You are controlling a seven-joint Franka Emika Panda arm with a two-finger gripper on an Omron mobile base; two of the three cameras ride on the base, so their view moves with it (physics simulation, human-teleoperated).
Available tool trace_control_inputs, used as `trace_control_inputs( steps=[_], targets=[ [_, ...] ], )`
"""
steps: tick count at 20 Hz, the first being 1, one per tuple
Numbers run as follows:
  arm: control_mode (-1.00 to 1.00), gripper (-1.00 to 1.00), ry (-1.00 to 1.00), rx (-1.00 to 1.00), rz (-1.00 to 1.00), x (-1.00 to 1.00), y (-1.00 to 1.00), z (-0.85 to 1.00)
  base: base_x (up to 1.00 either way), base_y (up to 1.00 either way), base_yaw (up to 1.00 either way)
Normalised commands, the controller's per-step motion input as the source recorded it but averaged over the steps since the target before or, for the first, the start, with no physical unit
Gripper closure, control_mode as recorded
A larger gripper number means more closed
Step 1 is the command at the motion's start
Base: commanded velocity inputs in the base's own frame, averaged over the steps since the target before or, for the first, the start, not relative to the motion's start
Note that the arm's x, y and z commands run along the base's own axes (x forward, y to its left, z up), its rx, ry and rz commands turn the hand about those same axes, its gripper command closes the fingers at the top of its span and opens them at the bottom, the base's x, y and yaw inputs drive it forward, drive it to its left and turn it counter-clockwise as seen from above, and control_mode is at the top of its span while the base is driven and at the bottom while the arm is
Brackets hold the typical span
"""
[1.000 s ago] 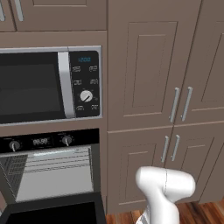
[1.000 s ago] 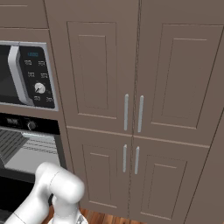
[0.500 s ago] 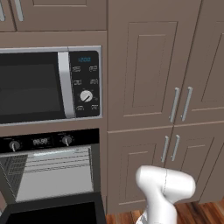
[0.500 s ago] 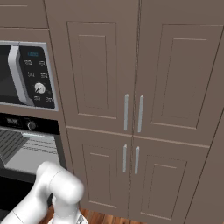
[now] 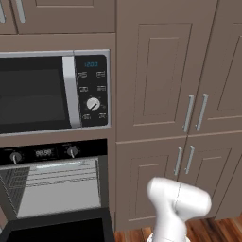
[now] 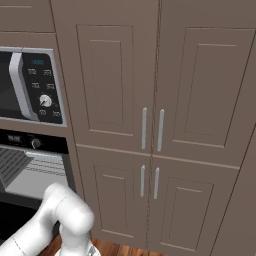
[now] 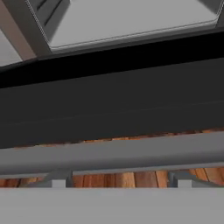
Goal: Take the baked cake out of the oven and place it on the plate for cooling. Then close the oven door.
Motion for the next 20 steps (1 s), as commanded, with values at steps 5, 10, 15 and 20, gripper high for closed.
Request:
trace_control_inputs(
  steps=[5,10,15,20],
  targets=[
    [-1.00,-1.00,-0.03,-0.01,0.00,-0.04,0.35,-0.73,0.00,0.00,0.00],
    [-1.00,-1.00,-0.08,-0.07,0.01,-0.30,0.30,-0.84,0.00,0.00,0.00],
    [-1.00,-1.00,-0.05,-0.12,0.00,-0.46,0.18,-0.84,0.00,0.00,0.00],
    [-1.00,-1.00,-0.05,-0.15,0.00,-0.56,0.12,-0.84,0.00,0.00,0.00]
  ],
)
